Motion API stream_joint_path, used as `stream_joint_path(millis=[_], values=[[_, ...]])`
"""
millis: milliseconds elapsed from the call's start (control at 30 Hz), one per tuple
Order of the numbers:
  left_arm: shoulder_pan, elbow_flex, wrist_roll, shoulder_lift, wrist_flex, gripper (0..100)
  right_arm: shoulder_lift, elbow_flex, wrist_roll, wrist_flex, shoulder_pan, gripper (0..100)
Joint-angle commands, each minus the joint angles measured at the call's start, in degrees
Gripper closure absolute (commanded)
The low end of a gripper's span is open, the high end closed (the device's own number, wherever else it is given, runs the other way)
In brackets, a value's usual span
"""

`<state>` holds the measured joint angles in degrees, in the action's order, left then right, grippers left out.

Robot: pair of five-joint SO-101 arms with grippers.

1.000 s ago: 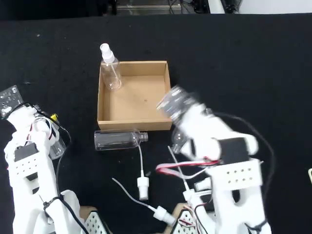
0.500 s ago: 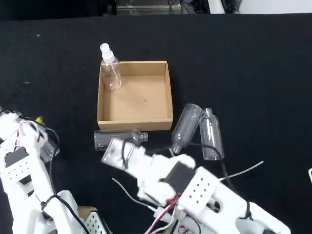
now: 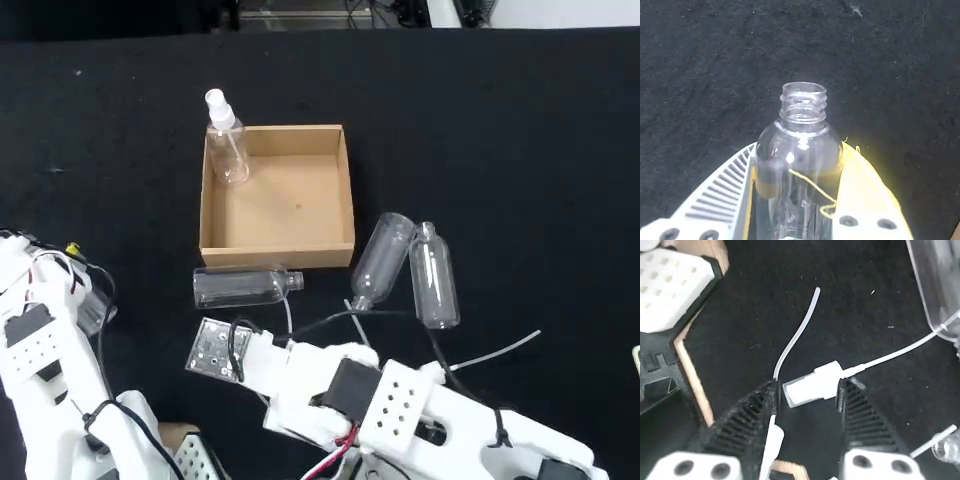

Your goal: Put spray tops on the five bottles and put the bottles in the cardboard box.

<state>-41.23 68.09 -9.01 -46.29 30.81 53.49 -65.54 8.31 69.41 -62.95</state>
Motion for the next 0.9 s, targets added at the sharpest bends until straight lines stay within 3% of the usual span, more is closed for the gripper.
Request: stream_joint_path(millis=[0,167,367,600,867], values=[[-0.8,-2.4,-0.7,-1.6,-1.3,97,-0.1,-1.3,-2.3,-5.9,8.4,82.1],[-0.8,-2.3,-0.7,-1.6,-1.3,97,-1.9,-4.5,-8.3,-11.7,17.1,81.9],[-0.8,-2.2,-0.7,-1.6,-1.3,97,-13.1,0.5,-8.9,-9.6,16.9,81.9],[-0.8,-2.1,-0.5,-1.6,-1.3,97,-27.8,10.0,-19.0,-7.4,12.9,81.8],[-0.8,-2.0,-0.4,-1.6,-1.3,97,-29.5,15.9,-22.4,-2.8,12.9,82.1]])
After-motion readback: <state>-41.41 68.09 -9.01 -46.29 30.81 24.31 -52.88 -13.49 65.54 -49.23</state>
